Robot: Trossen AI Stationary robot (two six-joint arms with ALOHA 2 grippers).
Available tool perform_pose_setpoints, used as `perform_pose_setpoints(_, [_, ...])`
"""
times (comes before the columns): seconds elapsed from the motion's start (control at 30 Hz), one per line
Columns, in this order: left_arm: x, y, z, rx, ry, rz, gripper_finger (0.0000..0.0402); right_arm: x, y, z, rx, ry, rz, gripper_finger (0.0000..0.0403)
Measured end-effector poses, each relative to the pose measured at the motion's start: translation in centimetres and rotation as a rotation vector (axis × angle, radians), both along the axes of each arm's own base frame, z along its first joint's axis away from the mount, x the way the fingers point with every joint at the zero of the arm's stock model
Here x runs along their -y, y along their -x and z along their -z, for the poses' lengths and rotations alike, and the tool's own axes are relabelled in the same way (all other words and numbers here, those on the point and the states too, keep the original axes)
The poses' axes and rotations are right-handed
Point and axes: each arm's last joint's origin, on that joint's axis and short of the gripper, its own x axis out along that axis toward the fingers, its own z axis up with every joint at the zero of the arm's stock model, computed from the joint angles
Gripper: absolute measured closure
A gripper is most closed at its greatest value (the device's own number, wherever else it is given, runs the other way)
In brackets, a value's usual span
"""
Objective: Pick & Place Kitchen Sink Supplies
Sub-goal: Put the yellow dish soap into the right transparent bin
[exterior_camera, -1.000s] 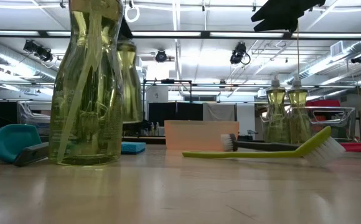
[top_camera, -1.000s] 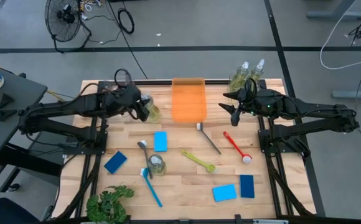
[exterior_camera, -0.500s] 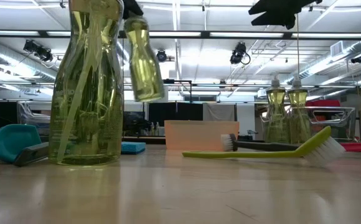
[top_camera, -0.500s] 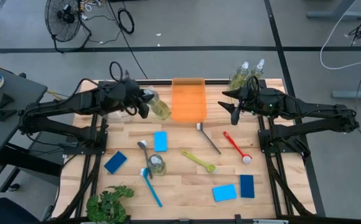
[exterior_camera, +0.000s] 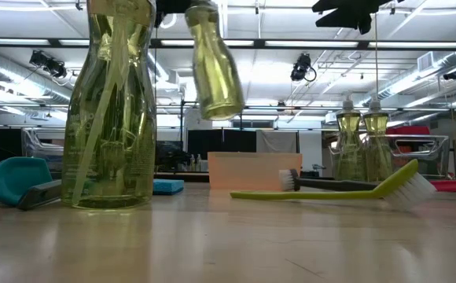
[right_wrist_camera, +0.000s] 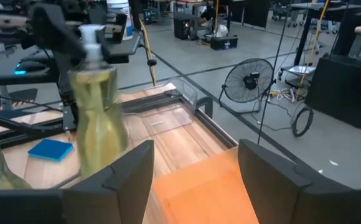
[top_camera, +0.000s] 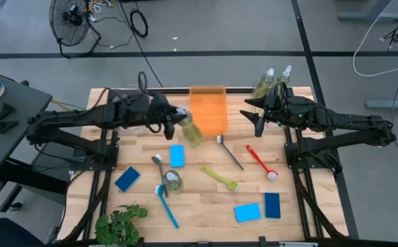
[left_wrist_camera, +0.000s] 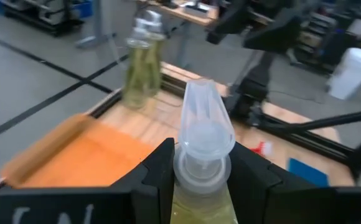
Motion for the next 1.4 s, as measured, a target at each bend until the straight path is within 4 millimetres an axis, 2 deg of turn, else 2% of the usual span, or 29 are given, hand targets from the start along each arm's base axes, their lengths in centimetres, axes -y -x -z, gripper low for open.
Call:
perform_pose_setpoints(0.3, [1.3,-3.5,1.8,0.011,0.003,0.068,0.0283,0.0,0.0,0.0,0.000,0.000,0.001,0.0170])
perform_pose_setpoints(0.63, [1.6,-6.5,4.3,-0.015,-0.034,0.131,0.0283,0.0,0.0,0.0,-0.002,0.000,0.002,0.0170])
perform_pose_setpoints(1.13, [1.6,-8.4,7.0,-0.119,-0.106,0.181,0.0283,0.0,0.0,0.0,-0.003,0.001,0.004,0.0170])
perform_pose_setpoints(1.4, [1.6,-8.7,7.6,-0.161,-0.157,0.192,0.0283,0.0,0.0,0.0,-0.003,0.001,0.004,0.0170])
